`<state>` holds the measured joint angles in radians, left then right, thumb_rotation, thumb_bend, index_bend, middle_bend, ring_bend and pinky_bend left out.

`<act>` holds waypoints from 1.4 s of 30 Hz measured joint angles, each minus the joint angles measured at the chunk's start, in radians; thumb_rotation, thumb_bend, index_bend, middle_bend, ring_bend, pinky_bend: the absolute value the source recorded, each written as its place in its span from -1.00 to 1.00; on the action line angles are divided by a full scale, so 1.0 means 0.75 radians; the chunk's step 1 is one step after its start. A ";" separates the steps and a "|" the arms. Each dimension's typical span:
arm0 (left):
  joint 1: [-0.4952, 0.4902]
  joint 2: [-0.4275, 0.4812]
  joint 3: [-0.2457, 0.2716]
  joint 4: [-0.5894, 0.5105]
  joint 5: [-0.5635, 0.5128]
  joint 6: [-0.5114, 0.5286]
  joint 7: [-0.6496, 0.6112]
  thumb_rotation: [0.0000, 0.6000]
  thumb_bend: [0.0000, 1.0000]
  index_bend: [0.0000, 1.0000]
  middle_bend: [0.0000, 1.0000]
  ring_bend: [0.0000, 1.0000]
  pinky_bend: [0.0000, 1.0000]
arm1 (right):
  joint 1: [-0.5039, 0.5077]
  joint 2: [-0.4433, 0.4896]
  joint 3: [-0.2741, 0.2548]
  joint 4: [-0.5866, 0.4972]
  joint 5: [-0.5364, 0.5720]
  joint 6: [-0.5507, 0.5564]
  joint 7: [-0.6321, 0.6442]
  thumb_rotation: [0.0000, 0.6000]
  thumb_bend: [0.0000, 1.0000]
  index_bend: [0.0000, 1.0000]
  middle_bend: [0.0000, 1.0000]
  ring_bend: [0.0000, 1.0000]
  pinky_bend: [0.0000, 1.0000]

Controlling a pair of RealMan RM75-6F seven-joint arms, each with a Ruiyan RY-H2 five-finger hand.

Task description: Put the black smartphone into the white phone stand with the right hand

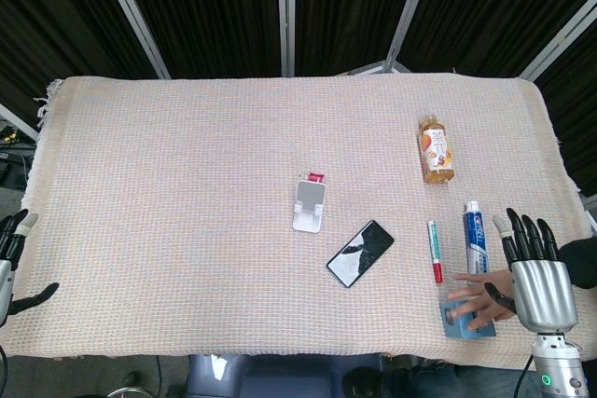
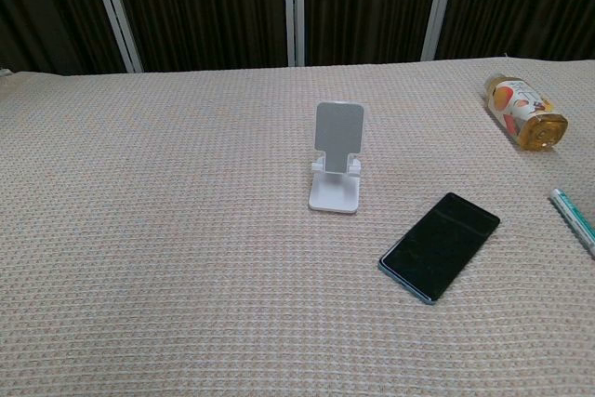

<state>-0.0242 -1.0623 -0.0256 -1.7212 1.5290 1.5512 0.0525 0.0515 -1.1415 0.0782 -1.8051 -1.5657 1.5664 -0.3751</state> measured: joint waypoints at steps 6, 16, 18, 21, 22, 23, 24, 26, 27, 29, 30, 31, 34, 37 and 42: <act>0.000 0.000 -0.001 0.000 -0.002 0.001 0.004 1.00 -1.00 -1.00 -1.00 -1.00 -1.00 | 0.004 -0.001 -0.002 0.004 0.008 -0.017 0.001 1.00 -1.00 -1.00 -1.00 -1.00 -1.00; -0.020 -0.006 -0.023 0.008 -0.066 -0.045 0.005 1.00 -1.00 -1.00 -1.00 -1.00 -1.00 | 0.175 0.031 -0.027 0.078 -0.068 -0.309 0.139 1.00 -1.00 -0.98 -1.00 -1.00 -1.00; -0.025 -0.010 -0.030 0.014 -0.092 -0.061 0.009 1.00 -1.00 -1.00 -1.00 -1.00 -1.00 | 0.257 0.035 -0.034 0.133 -0.123 -0.411 0.213 1.00 -1.00 -0.94 -0.98 -1.00 -0.99; -0.035 -0.018 -0.043 0.021 -0.134 -0.084 0.022 1.00 -1.00 -1.00 -1.00 -1.00 -1.00 | 0.414 0.023 -0.046 0.248 -0.232 -0.550 0.362 1.00 -1.00 -0.83 -0.84 -0.97 -0.88; -0.038 -0.020 -0.047 0.022 -0.146 -0.090 0.028 1.00 -1.00 -1.00 -1.00 -1.00 -1.00 | 0.477 0.010 -0.051 0.302 -0.280 -0.588 0.423 1.00 -1.00 -0.78 -0.78 -0.93 -0.82; -0.040 -0.023 -0.051 0.024 -0.156 -0.095 0.035 1.00 -1.00 -1.00 -1.00 -1.00 -1.00 | 0.521 -0.002 -0.055 0.343 -0.315 -0.610 0.467 1.00 -1.00 -0.73 -0.73 -0.88 -0.78; -0.043 -0.026 -0.055 0.025 -0.167 -0.100 0.044 1.00 -1.00 -1.00 -1.00 -1.00 -1.00 | 0.562 -0.018 -0.060 0.383 -0.348 -0.630 0.507 1.00 -1.00 -0.70 -0.71 -0.86 -0.75; -0.046 -0.032 -0.059 0.028 -0.181 -0.106 0.059 1.00 -1.00 -1.00 -1.00 -1.00 -1.00 | 0.645 -0.063 -0.071 0.469 -0.412 -0.668 0.578 1.00 -1.00 -0.64 -0.65 -0.81 -0.71; -0.048 -0.037 -0.062 0.031 -0.193 -0.110 0.070 1.00 -1.00 -1.00 -1.00 -1.00 -1.00 | 0.676 -0.085 -0.075 0.503 -0.435 -0.683 0.599 1.00 -1.00 -0.63 -0.65 -0.80 -0.70; -0.049 -0.040 -0.064 0.033 -0.203 -0.114 0.076 1.00 -1.00 -1.00 -1.00 -1.00 -1.00 | 0.738 -0.132 -0.086 0.571 -0.475 -0.715 0.635 1.00 -1.00 -0.62 -0.63 -0.78 -0.69; -0.051 -0.043 -0.066 0.036 -0.210 -0.118 0.081 1.00 -1.00 -1.00 -1.00 -1.00 -1.00 | 0.760 -0.150 -0.090 0.595 -0.487 -0.728 0.645 1.00 -1.00 -0.61 -0.63 -0.77 -0.68; -0.051 -0.045 -0.066 0.038 -0.215 -0.120 0.084 1.00 -1.00 -1.00 -1.00 -1.00 -1.00 | 0.785 -0.172 -0.096 0.625 -0.499 -0.745 0.656 1.00 -1.00 -0.61 -0.62 -0.76 -0.68; -0.054 -0.053 -0.071 0.048 -0.239 -0.129 0.096 1.00 -1.00 -1.00 -1.00 -1.00 -1.00 | 0.840 -0.230 -0.114 0.699 -0.522 -0.774 0.676 1.00 -1.00 -0.60 -0.60 -0.75 -0.68; -0.057 -0.061 -0.075 0.059 -0.257 -0.137 0.107 1.00 -1.00 -1.00 -1.00 -1.00 -1.00 | 0.880 -0.293 -0.140 0.774 -0.548 -0.788 0.679 1.00 -1.00 -0.60 -0.59 -0.73 -0.68; -0.061 -0.070 -0.076 0.069 -0.273 -0.148 0.119 1.00 -1.00 -1.00 -1.00 -1.00 -1.00 | 0.921 -0.384 -0.172 0.865 -0.569 -0.781 0.637 1.00 -1.00 -0.59 -0.58 -0.72 -0.68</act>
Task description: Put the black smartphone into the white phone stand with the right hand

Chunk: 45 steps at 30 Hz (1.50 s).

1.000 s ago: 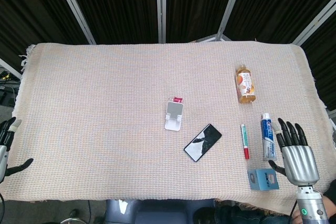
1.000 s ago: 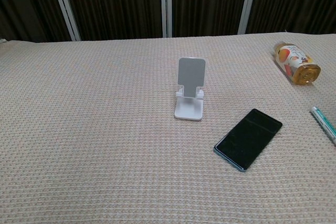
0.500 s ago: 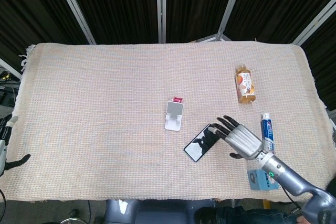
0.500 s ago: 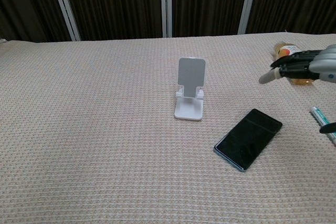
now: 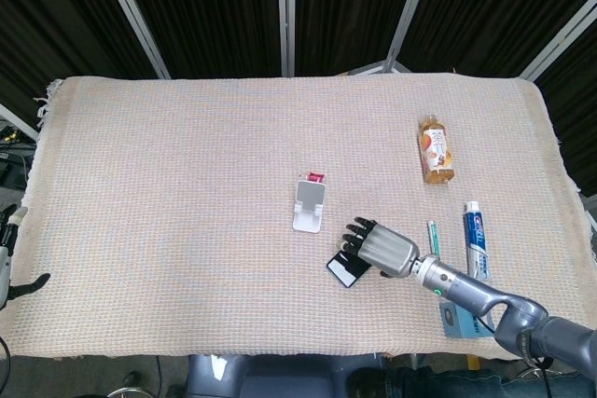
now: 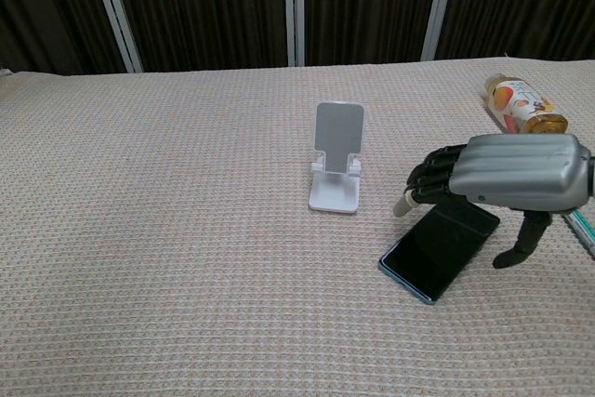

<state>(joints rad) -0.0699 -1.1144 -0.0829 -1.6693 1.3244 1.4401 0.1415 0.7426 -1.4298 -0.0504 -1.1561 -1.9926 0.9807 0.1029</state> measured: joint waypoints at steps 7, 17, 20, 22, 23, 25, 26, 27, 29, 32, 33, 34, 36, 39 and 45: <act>-0.004 -0.006 -0.001 0.002 -0.005 -0.002 0.012 1.00 -1.00 -1.00 -1.00 -1.00 -1.00 | 0.022 -0.078 -0.036 0.120 -0.008 0.007 -0.093 1.00 -1.00 -0.57 -0.62 -0.71 -0.68; -0.007 -0.012 -0.001 0.000 -0.011 -0.003 0.028 1.00 -1.00 -1.00 -1.00 -1.00 -1.00 | 0.023 -0.138 -0.061 0.214 0.049 0.019 -0.182 1.00 -1.00 -0.56 -0.61 -0.70 -0.68; -0.008 -0.013 -0.001 0.001 -0.014 -0.004 0.031 1.00 -1.00 -1.00 -1.00 -1.00 -1.00 | 0.025 -0.142 -0.077 0.224 0.056 0.018 -0.172 1.00 -0.98 -0.42 -0.46 -0.57 -0.59; -0.009 -0.014 -0.001 0.000 -0.015 -0.004 0.033 1.00 -1.00 -1.00 -1.00 -1.00 -1.00 | 0.029 -0.147 -0.091 0.235 0.055 0.022 -0.157 1.00 -0.90 -0.21 -0.27 -0.39 -0.45; -0.009 -0.014 -0.001 0.000 -0.015 -0.003 0.034 1.00 -1.00 -1.00 -1.00 -1.00 -1.00 | 0.031 -0.151 -0.096 0.242 0.053 0.029 -0.153 1.00 -0.84 -0.10 -0.14 -0.28 -0.34; -0.009 -0.015 -0.001 0.001 -0.016 -0.003 0.035 1.00 -1.00 -1.00 -1.00 -1.00 -1.00 | 0.032 -0.160 -0.103 0.261 0.047 0.055 -0.145 1.00 -0.74 0.00 0.01 -0.12 -0.24; -0.009 -0.015 -0.001 0.000 -0.016 -0.003 0.035 1.00 -1.00 -1.00 -1.00 -1.00 -1.00 | 0.032 -0.165 -0.106 0.271 0.043 0.069 -0.142 1.00 -0.70 0.03 0.06 -0.07 -0.22; -0.009 -0.015 -0.001 0.000 -0.017 -0.004 0.035 1.00 -1.00 -1.00 -1.00 -1.00 -1.00 | 0.032 -0.170 -0.108 0.282 0.039 0.087 -0.138 1.00 -0.68 0.04 0.08 -0.05 -0.21; -0.010 -0.015 -0.001 0.000 -0.019 -0.006 0.035 1.00 -1.00 -1.00 -1.00 -1.00 -1.00 | 0.031 -0.181 -0.112 0.310 0.031 0.136 -0.127 1.00 -0.67 0.06 0.10 -0.03 -0.20; -0.010 -0.013 -0.001 -0.002 -0.019 -0.007 0.031 1.00 -1.00 -1.00 -1.00 -1.00 -1.00 | 0.031 -0.189 -0.114 0.345 0.019 0.218 -0.118 1.00 -0.67 0.08 0.13 0.00 -0.20; -0.010 -0.011 -0.001 -0.004 -0.017 -0.006 0.026 1.00 -1.00 -1.00 -1.00 -1.00 -1.00 | 0.032 -0.186 -0.110 0.350 0.015 0.246 -0.124 1.00 -0.67 0.08 0.13 0.00 -0.19; -0.010 -0.009 -0.001 -0.005 -0.016 -0.006 0.021 1.00 -1.00 -1.00 -1.00 -1.00 -1.00 | 0.035 -0.179 -0.100 0.352 0.009 0.288 -0.145 1.00 -0.67 0.09 0.13 0.01 -0.18; -0.009 -0.003 -0.001 -0.007 -0.013 -0.006 0.008 1.00 -1.00 -1.00 -1.00 -1.00 -1.00 | 0.040 -0.163 -0.081 0.348 0.001 0.346 -0.198 1.00 -0.67 0.09 0.14 0.01 -0.18; -0.009 0.002 -0.001 -0.008 -0.012 -0.006 -0.002 1.00 -1.00 -1.00 -1.00 -1.00 -1.00 | 0.060 -0.124 -0.039 0.319 -0.013 0.401 -0.336 1.00 -0.67 0.10 0.14 0.02 -0.18; -0.011 0.006 -0.004 -0.006 -0.016 -0.013 -0.013 1.00 -1.00 -1.00 -1.00 -1.00 -1.00 | 0.122 -0.056 0.057 0.225 -0.026 0.408 -0.666 1.00 -0.67 0.09 0.12 0.02 -0.19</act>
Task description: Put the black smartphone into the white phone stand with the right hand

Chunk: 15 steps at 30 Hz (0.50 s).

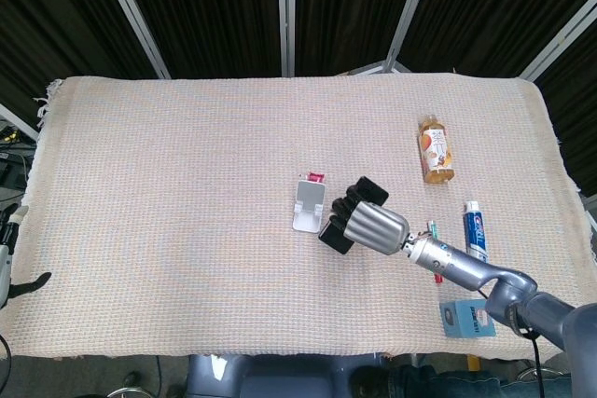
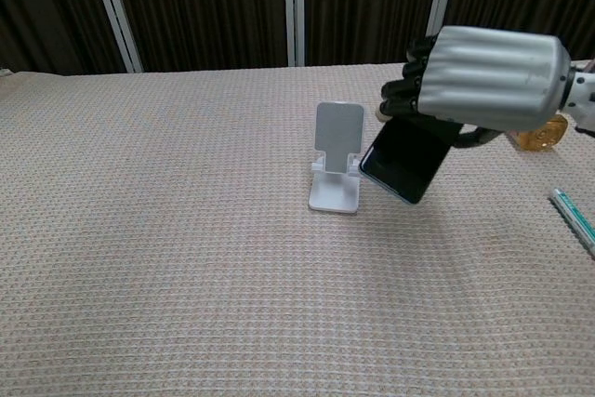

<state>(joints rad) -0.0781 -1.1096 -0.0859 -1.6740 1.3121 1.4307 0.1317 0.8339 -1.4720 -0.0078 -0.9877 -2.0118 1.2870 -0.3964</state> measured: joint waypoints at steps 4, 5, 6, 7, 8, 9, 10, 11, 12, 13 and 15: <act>-0.002 0.001 -0.003 0.007 -0.011 -0.008 -0.006 1.00 -1.00 -1.00 -1.00 -1.00 -1.00 | 0.057 0.034 0.079 -0.095 0.009 -0.070 -0.288 1.00 -0.67 0.09 0.13 0.02 -0.19; -0.003 0.001 -0.003 0.009 -0.014 -0.010 -0.007 1.00 -1.00 -1.00 -1.00 -1.00 -1.00 | 0.069 0.038 0.094 -0.113 0.014 -0.094 -0.351 1.00 -0.67 0.09 0.13 0.02 -0.19; -0.004 0.001 -0.004 0.012 -0.018 -0.014 -0.009 1.00 -1.00 -1.00 -1.00 -1.00 -1.00 | 0.081 0.040 0.110 -0.131 0.019 -0.121 -0.415 1.00 -0.67 0.09 0.13 0.02 -0.19; -0.004 0.001 -0.005 0.015 -0.021 -0.016 -0.011 1.00 -1.00 -1.00 -1.00 -1.00 -1.00 | 0.097 0.041 0.129 -0.152 0.027 -0.162 -0.499 1.00 -0.66 0.09 0.13 0.02 -0.20; -0.005 0.000 -0.005 0.018 -0.024 -0.019 -0.012 1.00 -1.00 -1.00 -1.00 -1.00 -1.00 | 0.109 0.040 0.143 -0.167 0.033 -0.195 -0.561 1.00 -0.66 0.09 0.13 0.02 -0.20; -0.006 0.000 -0.006 0.022 -0.028 -0.023 -0.013 1.00 -1.00 -1.00 -1.00 -1.00 -1.00 | 0.122 0.038 0.155 -0.180 0.040 -0.229 -0.620 1.00 -0.66 0.09 0.13 0.02 -0.20; -0.007 -0.001 -0.007 0.025 -0.032 -0.026 -0.015 1.00 -1.00 -1.00 -1.00 -1.00 -1.00 | 0.138 0.033 0.171 -0.195 0.050 -0.278 -0.694 1.00 -0.66 0.10 0.13 0.02 -0.20; -0.007 -0.001 -0.007 0.029 -0.037 -0.030 -0.016 1.00 -1.00 -1.00 -1.00 -1.00 -1.00 | 0.150 0.025 0.181 -0.204 0.058 -0.316 -0.746 1.00 -0.66 0.10 0.13 0.02 -0.20; -0.008 -0.002 -0.008 0.034 -0.043 -0.035 -0.019 1.00 -1.00 -1.00 -1.00 -1.00 -1.00 | 0.162 0.015 0.191 -0.210 0.068 -0.353 -0.795 1.00 -0.66 0.10 0.13 0.02 -0.20; -0.009 -0.003 -0.009 0.037 -0.047 -0.038 -0.021 1.00 -1.00 -1.00 -1.00 -1.00 -1.00 | 0.177 -0.002 0.203 -0.216 0.083 -0.402 -0.854 1.00 -0.66 0.10 0.13 0.02 -0.21; -0.010 -0.004 -0.010 0.045 -0.056 -0.045 -0.024 1.00 -1.00 -1.00 -1.00 -1.00 -1.00 | 0.199 -0.036 0.217 -0.216 0.108 -0.470 -0.930 1.00 -0.66 0.10 0.13 0.02 -0.21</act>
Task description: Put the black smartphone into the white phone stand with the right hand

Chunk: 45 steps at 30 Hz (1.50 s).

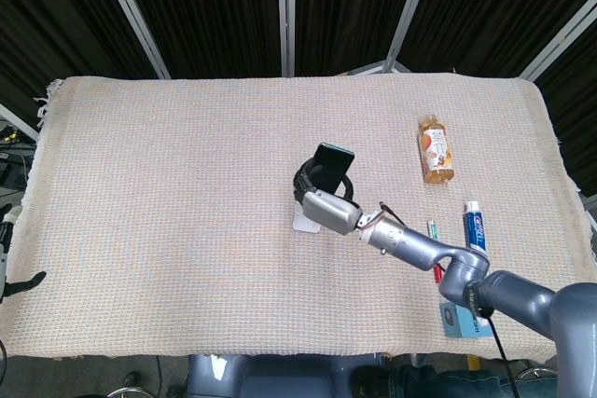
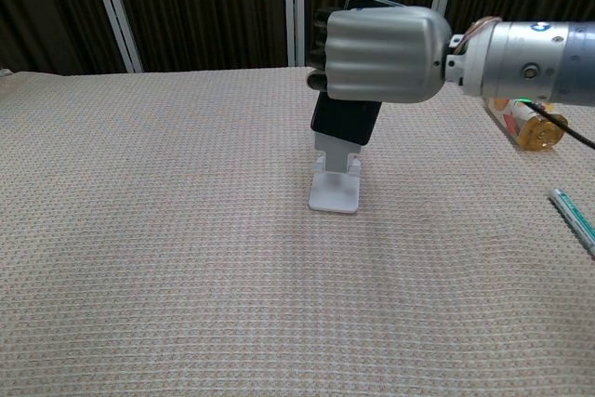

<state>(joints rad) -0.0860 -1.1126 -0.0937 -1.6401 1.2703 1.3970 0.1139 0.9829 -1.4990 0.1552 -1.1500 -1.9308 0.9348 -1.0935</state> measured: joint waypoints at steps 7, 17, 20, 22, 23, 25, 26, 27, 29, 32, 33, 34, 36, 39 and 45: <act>-0.002 -0.003 -0.004 0.018 -0.027 -0.019 -0.009 1.00 -1.00 -1.00 -1.00 -1.00 -1.00 | 0.038 -0.098 0.021 0.023 0.077 -0.121 -0.176 1.00 -0.66 0.10 0.13 0.02 -0.23; -0.007 -0.007 -0.005 0.025 -0.036 -0.030 -0.009 1.00 -1.00 -1.00 -1.00 -1.00 -1.00 | 0.039 -0.126 -0.014 0.050 0.088 -0.120 -0.196 1.00 -0.66 0.09 0.10 -0.01 -0.23; -0.007 -0.007 -0.004 0.019 -0.035 -0.027 -0.002 1.00 -1.00 -1.00 -1.00 -1.00 -1.00 | 0.035 -0.137 -0.025 0.069 0.098 -0.121 -0.194 1.00 -0.66 0.09 0.10 -0.01 -0.23; -0.007 -0.008 -0.004 0.018 -0.035 -0.027 0.001 1.00 -1.00 -1.00 -1.00 -1.00 -1.00 | 0.034 -0.142 -0.035 0.078 0.098 -0.118 -0.194 1.00 -0.66 0.09 0.10 -0.01 -0.23; -0.008 -0.008 -0.004 0.017 -0.035 -0.028 0.001 1.00 -1.00 -1.00 -1.00 -1.00 -1.00 | 0.033 -0.144 -0.040 0.081 0.098 -0.117 -0.192 1.00 -0.67 0.09 0.09 -0.02 -0.23; -0.009 -0.009 -0.003 0.016 -0.036 -0.030 0.003 1.00 -1.00 -1.00 -1.00 -1.00 -1.00 | 0.032 -0.147 -0.048 0.087 0.097 -0.109 -0.188 1.00 -0.67 0.09 0.09 -0.02 -0.23; -0.009 -0.009 -0.003 0.016 -0.037 -0.031 0.004 1.00 -1.00 -1.00 -1.00 -1.00 -1.00 | 0.032 -0.149 -0.051 0.090 0.096 -0.106 -0.187 1.00 -0.67 0.09 0.08 -0.03 -0.23; -0.010 -0.009 -0.003 0.015 -0.037 -0.031 0.006 1.00 -1.00 -1.00 -1.00 -1.00 -1.00 | 0.032 -0.150 -0.052 0.093 0.095 -0.104 -0.186 1.00 -0.67 0.09 0.07 -0.03 -0.23; -0.011 -0.009 -0.003 0.014 -0.038 -0.031 0.008 1.00 -1.00 -1.00 -1.00 -1.00 -1.00 | 0.035 -0.156 -0.056 0.101 0.095 -0.099 -0.184 1.00 -0.67 0.07 0.03 -0.06 -0.26; -0.011 -0.009 -0.003 0.014 -0.039 -0.031 0.008 1.00 -1.00 -1.00 -1.00 -1.00 -1.00 | 0.037 -0.161 -0.061 0.108 0.099 -0.095 -0.182 1.00 -0.70 -0.20 -0.22 -0.27 -0.47; -0.011 -0.009 -0.004 0.014 -0.041 -0.031 0.007 1.00 -1.00 -1.00 -1.00 -1.00 -1.00 | 0.036 -0.162 -0.063 0.109 0.101 -0.095 -0.181 1.00 -0.71 -0.29 -0.32 -0.36 -0.56; -0.011 -0.009 -0.004 0.014 -0.042 -0.032 0.007 1.00 -1.00 -1.00 -1.00 -1.00 -1.00 | 0.035 -0.163 -0.064 0.109 0.105 -0.096 -0.179 1.00 -0.72 -0.41 -0.46 -0.50 -0.71; -0.012 -0.008 -0.004 0.015 -0.043 -0.034 0.007 1.00 -1.00 -1.00 -1.00 -1.00 -1.00 | 0.032 -0.164 -0.065 0.108 0.115 -0.099 -0.179 1.00 -0.73 -0.49 -0.64 -0.69 -0.90; -0.013 -0.009 -0.004 0.016 -0.043 -0.036 0.008 1.00 -1.00 -1.00 -1.00 -1.00 -1.00 | 0.025 -0.167 -0.063 0.107 0.124 -0.095 -0.195 1.00 -0.73 -0.54 -0.73 -0.82 -1.00; -0.013 -0.008 -0.002 0.014 -0.043 -0.036 0.006 1.00 -1.00 -1.00 -1.00 -1.00 -1.00 | 0.009 -0.176 -0.060 0.104 0.148 -0.070 -0.233 1.00 -0.73 -0.63 -0.80 -0.85 -1.00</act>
<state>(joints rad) -0.0956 -1.1184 -0.0954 -1.6296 1.2384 1.3700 0.1187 0.9894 -1.6309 0.1100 -1.0721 -1.8198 0.8824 -1.2686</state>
